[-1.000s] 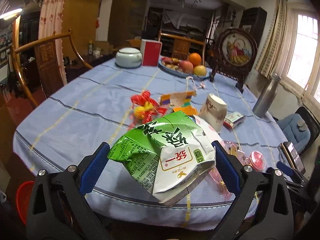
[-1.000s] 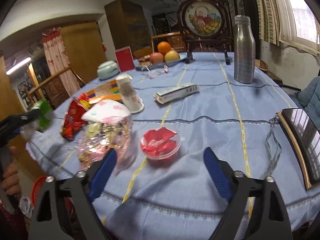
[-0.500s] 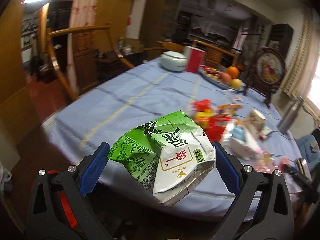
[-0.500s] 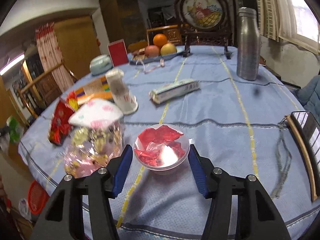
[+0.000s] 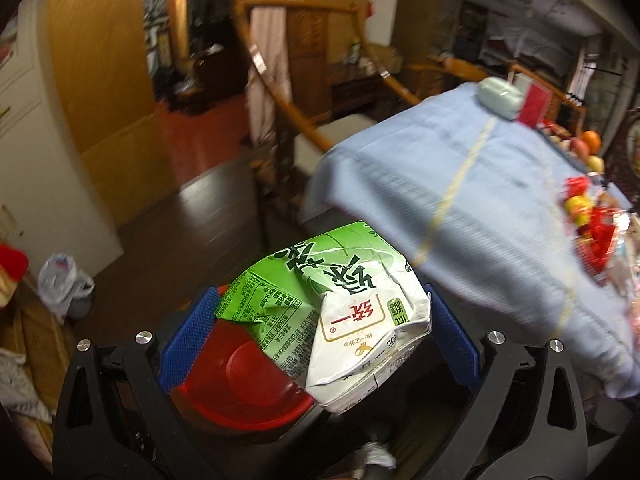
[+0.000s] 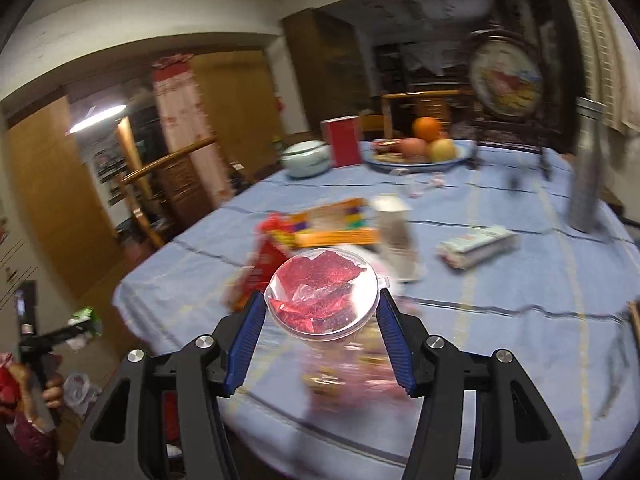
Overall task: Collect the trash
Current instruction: 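Carry the carton to the red wastebasket and open the left tool while the right tool grasps the red cup, then drop the red cup into the wastebasket with the right tool, then grasp the red snack wrapper with the left tool while the right tool grasps the pink candy bag, then carry both wrappers to the wastebasket and release them from both tools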
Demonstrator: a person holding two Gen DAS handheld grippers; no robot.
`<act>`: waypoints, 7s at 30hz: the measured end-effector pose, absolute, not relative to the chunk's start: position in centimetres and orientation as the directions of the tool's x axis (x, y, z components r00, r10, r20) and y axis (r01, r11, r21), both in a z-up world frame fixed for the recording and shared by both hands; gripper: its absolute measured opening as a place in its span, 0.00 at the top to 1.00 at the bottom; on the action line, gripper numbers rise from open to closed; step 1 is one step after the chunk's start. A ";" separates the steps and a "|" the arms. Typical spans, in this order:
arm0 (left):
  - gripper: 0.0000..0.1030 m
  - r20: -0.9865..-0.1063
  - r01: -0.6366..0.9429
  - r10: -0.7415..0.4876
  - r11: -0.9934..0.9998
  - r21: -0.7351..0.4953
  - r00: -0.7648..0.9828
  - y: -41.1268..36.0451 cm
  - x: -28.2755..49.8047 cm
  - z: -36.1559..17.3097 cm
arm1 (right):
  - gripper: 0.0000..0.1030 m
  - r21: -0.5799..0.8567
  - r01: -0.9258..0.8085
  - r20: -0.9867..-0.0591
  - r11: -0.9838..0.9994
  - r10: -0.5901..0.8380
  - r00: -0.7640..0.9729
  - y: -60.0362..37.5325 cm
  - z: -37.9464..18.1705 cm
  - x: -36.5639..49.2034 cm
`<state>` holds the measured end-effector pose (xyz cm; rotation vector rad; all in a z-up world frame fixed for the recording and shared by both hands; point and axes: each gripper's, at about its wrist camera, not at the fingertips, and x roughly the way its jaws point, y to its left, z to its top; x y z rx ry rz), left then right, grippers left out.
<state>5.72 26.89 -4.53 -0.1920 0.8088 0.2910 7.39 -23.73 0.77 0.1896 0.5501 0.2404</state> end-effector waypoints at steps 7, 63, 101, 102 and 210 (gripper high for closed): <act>0.06 -0.795 -0.403 0.250 0.915 0.008 0.553 30.8 5.2 -8.8 | 0.45 0.225 -0.345 -0.517 0.911 0.412 0.751 -15.0 1.4 8.8; 0.06 -0.751 -0.612 0.400 0.791 -0.007 0.525 41.7 0.1 -7.1 | 0.07 0.152 -0.780 -0.629 0.607 0.668 0.397 13.7 -2.0 8.8; 0.06 -0.728 0.041 -0.063 0.998 -0.048 0.682 8.2 10.1 -3.4 | 0.05 0.187 -0.118 -0.564 0.975 0.204 0.800 -26.3 -5.4 6.8; 0.06 -0.729 0.044 -0.063 0.998 -0.045 0.681 8.1 10.2 -3.4 | 0.05 0.188 -0.121 -0.569 0.975 0.208 0.795 -26.2 -5.6 7.0; 0.07 -0.816 -0.589 0.298 0.806 -0.063 0.495 41.5 2.5 -12.6 | 0.93 0.266 -0.697 -0.661 0.666 0.652 0.371 7.5 -3.1 9.8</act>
